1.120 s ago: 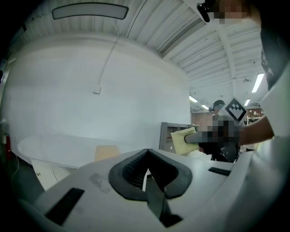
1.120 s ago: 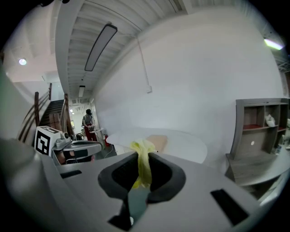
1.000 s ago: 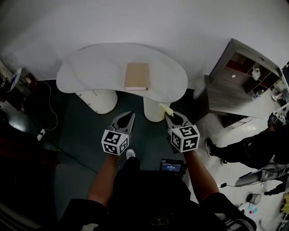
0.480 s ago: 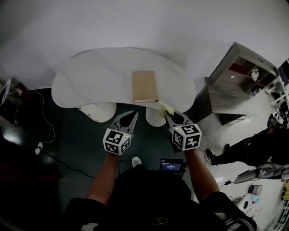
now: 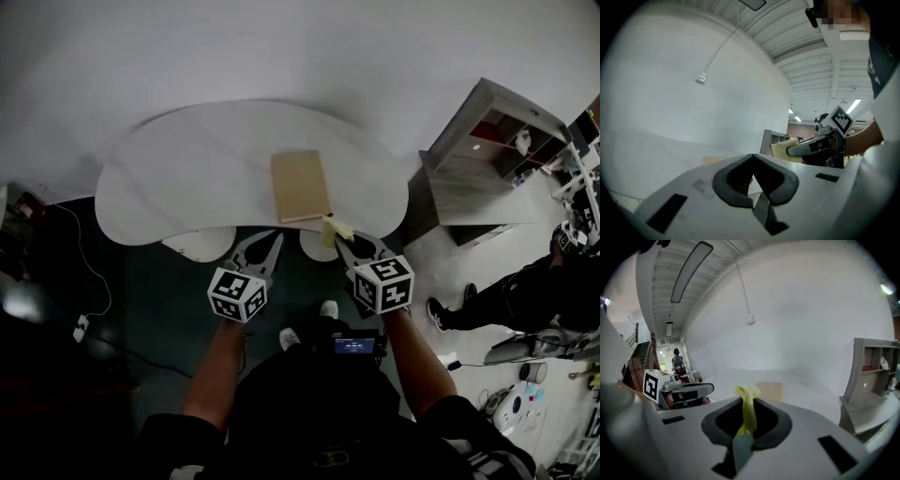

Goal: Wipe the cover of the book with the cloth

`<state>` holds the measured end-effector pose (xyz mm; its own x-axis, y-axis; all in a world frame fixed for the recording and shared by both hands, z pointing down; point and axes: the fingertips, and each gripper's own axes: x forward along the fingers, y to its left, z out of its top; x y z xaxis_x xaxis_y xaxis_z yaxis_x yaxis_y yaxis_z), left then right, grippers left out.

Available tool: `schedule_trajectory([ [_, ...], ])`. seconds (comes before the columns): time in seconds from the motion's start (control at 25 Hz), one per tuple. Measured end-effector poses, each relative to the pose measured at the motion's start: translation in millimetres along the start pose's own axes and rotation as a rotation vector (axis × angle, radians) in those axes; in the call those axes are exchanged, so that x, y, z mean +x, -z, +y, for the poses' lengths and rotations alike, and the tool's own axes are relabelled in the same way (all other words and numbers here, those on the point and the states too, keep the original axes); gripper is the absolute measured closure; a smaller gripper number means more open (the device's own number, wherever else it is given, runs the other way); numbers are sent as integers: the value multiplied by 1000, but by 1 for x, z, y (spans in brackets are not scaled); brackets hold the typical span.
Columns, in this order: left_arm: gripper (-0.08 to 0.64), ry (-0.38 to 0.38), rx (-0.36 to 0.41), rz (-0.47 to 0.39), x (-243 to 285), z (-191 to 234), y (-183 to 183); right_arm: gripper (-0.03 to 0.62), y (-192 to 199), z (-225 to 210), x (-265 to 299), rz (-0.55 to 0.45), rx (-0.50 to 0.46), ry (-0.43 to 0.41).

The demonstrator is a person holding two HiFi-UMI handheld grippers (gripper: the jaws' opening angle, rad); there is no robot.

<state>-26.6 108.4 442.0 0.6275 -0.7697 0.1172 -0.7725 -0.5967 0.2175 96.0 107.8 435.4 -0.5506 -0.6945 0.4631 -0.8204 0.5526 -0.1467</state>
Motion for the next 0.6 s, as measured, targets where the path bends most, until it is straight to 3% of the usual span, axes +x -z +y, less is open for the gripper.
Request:
schedule_trajectory([
  [0.24, 555, -33, 8, 26, 18, 25, 5, 505, -6, -9, 33, 18, -20, -11],
  [0.6, 555, -87, 26, 77, 68, 82, -7, 505, -46, -46, 99, 4, -11, -45],
])
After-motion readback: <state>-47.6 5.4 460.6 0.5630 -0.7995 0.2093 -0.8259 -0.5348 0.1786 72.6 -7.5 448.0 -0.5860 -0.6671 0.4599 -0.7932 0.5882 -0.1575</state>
